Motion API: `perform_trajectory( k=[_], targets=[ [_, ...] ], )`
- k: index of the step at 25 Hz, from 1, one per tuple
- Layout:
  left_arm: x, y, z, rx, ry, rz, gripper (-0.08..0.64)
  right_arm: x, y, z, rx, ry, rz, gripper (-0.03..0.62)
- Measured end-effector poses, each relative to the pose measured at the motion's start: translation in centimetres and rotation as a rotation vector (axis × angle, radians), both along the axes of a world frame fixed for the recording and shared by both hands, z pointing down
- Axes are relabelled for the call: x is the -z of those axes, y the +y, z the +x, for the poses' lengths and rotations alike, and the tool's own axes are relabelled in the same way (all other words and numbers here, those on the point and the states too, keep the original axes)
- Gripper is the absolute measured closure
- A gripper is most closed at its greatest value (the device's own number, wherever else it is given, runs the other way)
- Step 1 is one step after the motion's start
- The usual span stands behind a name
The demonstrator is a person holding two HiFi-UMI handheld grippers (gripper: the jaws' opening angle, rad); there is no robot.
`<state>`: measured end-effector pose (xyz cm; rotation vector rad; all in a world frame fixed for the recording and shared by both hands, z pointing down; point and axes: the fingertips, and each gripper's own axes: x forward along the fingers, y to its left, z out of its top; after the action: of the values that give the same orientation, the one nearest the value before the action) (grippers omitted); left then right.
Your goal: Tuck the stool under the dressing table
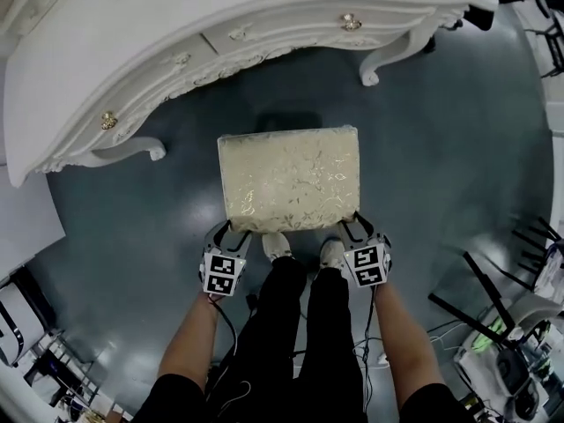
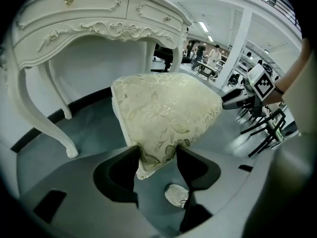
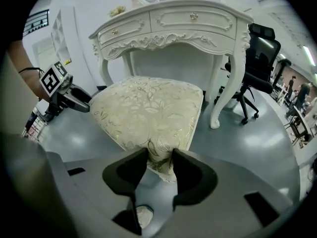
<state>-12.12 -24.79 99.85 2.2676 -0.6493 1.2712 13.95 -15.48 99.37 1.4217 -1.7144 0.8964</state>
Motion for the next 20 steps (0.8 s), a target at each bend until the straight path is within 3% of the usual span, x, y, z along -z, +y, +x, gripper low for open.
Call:
perform_trajectory(
  k=[4,9,13,20],
  targets=[
    [0.2,-2.1,-0.2,0.004,-0.019,0.009,0.308,0.1,-1.1,-0.5,0.006,0.015,0.001,0.408],
    [0.4,-4.9,1.0,0.021,0.032,0.020,0.308,0.4,-5.0,1.4,-0.059,0.065,0.003,0.410],
    [0.8,-7.1,1.0,0.047,0.103,0.057,0.308,0.6,-7.6,1.5,-0.056,0.069,0.013,0.411],
    [1.0,-9.2,1.4,0.049,0.099,0.036,0.308,0.7,-10.7,2.2,-0.008,0.098,0.016,0.411]
  ],
)
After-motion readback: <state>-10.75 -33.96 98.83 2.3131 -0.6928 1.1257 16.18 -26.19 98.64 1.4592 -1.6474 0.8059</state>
